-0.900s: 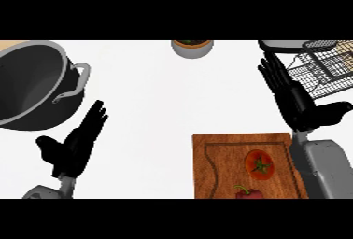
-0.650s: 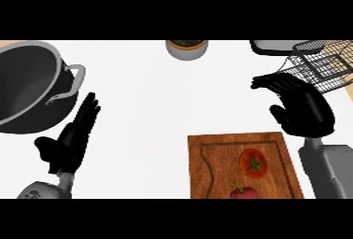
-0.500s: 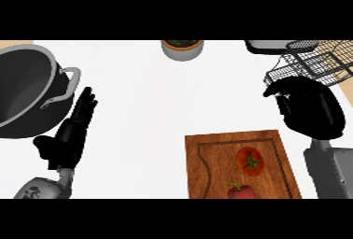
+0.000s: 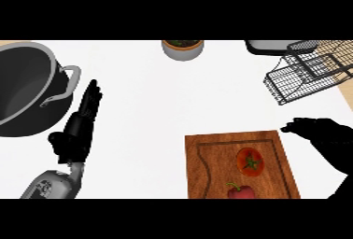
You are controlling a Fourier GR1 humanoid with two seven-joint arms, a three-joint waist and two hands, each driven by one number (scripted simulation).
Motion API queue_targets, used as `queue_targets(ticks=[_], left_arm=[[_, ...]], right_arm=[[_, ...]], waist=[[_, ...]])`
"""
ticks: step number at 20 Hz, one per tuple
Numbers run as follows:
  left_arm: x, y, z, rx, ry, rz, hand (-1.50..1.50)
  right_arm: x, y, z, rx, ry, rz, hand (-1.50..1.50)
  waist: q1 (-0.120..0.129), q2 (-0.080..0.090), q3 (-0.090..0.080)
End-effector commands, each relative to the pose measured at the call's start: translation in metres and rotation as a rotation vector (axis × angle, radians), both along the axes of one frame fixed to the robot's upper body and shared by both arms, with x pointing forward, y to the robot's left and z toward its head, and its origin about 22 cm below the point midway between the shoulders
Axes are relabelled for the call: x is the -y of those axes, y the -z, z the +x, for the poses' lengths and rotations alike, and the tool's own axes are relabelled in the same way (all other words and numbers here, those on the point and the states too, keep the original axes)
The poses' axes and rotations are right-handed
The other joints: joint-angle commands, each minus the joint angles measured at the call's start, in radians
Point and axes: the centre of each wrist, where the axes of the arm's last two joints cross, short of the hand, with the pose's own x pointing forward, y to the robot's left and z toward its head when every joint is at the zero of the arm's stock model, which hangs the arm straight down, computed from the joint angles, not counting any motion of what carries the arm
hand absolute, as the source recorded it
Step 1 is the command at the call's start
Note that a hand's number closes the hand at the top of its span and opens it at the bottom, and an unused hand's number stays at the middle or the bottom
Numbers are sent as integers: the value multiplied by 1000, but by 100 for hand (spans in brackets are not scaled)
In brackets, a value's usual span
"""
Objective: Pick the bell pepper from the cutting board and place it in the tiered basket
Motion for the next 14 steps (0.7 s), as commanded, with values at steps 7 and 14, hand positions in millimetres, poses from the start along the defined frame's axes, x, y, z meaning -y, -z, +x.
queue_targets(ticks=[7,14], left_arm=[[1,5,-5,-18,-22,-4,0],[5,9,-3,-19,-25,8,0]], right_arm=[[30,-164,-29,461,-95,-693,-150],[-38,-220,-91,795,-79,-1127,-150]], waist=[[-23,-16,-5],[-31,-14,-5]])
